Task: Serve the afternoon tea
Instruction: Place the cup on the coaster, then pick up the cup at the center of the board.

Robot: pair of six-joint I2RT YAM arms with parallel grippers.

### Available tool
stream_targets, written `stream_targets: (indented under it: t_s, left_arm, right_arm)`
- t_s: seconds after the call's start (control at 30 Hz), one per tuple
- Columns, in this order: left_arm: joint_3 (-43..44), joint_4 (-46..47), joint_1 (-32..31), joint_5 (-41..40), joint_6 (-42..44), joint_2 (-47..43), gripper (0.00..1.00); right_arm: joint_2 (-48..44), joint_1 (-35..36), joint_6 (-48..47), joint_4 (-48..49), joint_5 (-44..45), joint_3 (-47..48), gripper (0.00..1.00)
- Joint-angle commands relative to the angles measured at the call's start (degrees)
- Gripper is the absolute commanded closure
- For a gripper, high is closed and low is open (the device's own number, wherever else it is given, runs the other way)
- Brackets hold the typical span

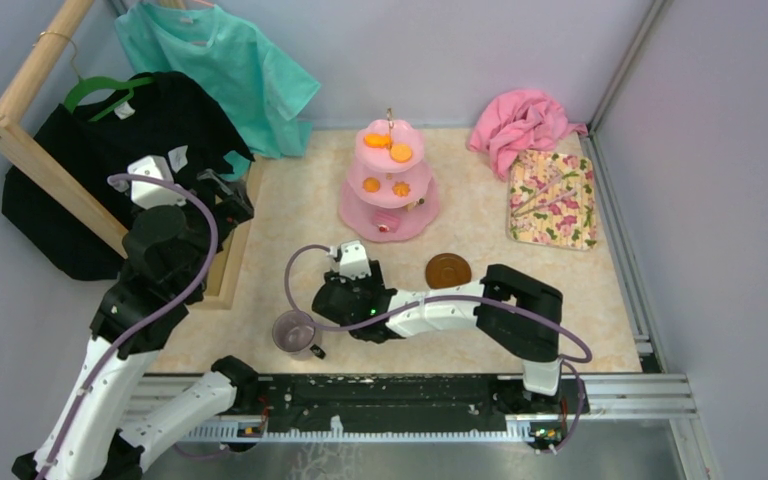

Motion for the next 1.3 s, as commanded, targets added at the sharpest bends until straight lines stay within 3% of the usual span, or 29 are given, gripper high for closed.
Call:
stream_targets:
  t_s: [0.0, 0.57, 0.73, 0.77, 0.83, 0.9, 1.0, 1.1, 1.17, 1.27]
  left_arm:
    - [0.0, 1.0, 0.2, -1.0, -0.6, -0.8, 0.01]
    - [-1.1, 3.9, 0.2, -2.3, -1.8, 0.1, 0.01]
    - [-1.4, 8.7, 0.2, -3.5, 2.5, 1.0, 0.01]
    - [-1.6, 10.0, 0.2, -4.0, 3.5, 1.1, 0.01]
    - [-2.1, 12.4, 0.2, -4.6, 5.5, 1.5, 0.01]
    - [-2.5, 14.6, 0.2, -4.0, 7.1, 2.2, 0.01]
    - [-2.4, 15.5, 0.2, -3.4, 7.4, 3.8, 0.01]
    - [-2.2, 16.3, 0.2, -3.2, 7.4, 4.8, 0.01]
    - [-1.7, 16.2, 0.2, -2.8, 7.6, 5.7, 0.01]
    - [0.3, 12.8, 0.2, -3.1, 6.5, 7.9, 0.01]
  right_arm:
    - [-3.4, 0.9, -2.8, -1.1, 0.7, 3.7, 0.34]
    - [-12.5, 1.8, -8.3, -8.9, -0.3, 5.4, 0.29]
    - [-18.0, 2.6, -14.0, -10.0, -1.9, 7.3, 0.26]
    - [-19.3, 2.7, -14.4, -9.6, -2.0, 7.6, 0.22]
    - [-22.0, 2.6, -13.3, -8.5, -0.7, 7.7, 0.03]
    - [-24.5, 2.5, -13.9, -5.3, -0.8, 6.8, 0.01]
    - [-27.9, -1.0, -17.7, 0.1, -13.8, 4.9, 0.02]
    - [-29.0, -3.7, -17.7, -0.5, -23.7, 4.6, 0.06]
    - [-27.8, -4.0, -20.2, -4.4, -29.1, 6.4, 0.08]
    - [-23.2, -3.3, -24.7, -13.0, -35.8, 11.0, 0.19]
